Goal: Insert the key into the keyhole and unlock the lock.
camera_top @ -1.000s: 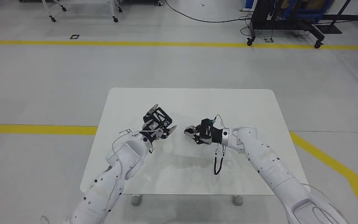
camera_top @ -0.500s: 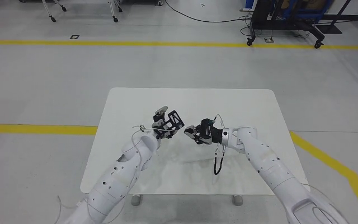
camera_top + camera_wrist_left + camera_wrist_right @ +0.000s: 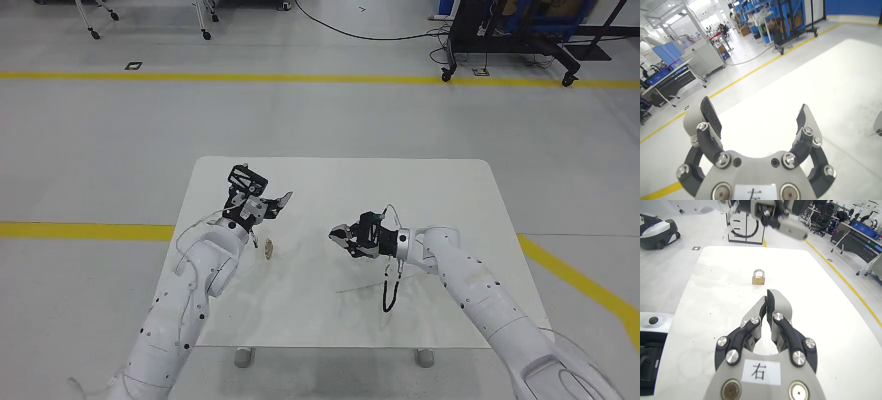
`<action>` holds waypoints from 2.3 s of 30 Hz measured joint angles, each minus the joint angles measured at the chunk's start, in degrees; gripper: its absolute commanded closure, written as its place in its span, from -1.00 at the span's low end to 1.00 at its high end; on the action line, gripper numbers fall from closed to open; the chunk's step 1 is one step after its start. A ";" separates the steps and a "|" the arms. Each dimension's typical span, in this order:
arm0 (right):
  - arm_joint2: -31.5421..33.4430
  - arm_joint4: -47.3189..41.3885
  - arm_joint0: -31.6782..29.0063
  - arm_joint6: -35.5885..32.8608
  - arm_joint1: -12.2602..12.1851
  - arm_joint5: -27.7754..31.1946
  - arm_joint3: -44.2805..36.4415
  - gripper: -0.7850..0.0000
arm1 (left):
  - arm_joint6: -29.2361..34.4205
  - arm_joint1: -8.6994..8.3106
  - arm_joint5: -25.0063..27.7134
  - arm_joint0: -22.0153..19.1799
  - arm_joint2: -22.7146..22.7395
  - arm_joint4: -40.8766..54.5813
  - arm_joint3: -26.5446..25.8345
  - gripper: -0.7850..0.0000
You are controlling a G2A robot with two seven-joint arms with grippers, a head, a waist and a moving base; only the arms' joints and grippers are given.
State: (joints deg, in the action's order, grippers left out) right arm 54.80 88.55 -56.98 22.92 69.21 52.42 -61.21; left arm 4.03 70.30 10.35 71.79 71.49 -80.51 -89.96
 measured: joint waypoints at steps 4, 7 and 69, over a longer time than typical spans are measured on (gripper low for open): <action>0.00 0.00 0.00 0.00 0.00 0.00 0.00 1.00 | -2.06 -0.38 1.53 2.63 3.68 4.07 -2.04 -1.00; 0.00 0.00 0.00 0.00 0.00 0.00 0.00 1.00 | -1.91 -0.35 1.42 2.37 3.09 3.43 -1.89 -1.00; -5.24 -60.58 0.61 -8.01 0.59 5.58 6.54 1.00 | -1.92 -0.36 1.42 2.39 3.13 3.47 -1.90 -1.00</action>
State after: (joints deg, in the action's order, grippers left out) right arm 49.56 27.96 -56.37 14.91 69.80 58.00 -54.67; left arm 2.11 69.95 11.78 74.18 74.61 -77.04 -91.86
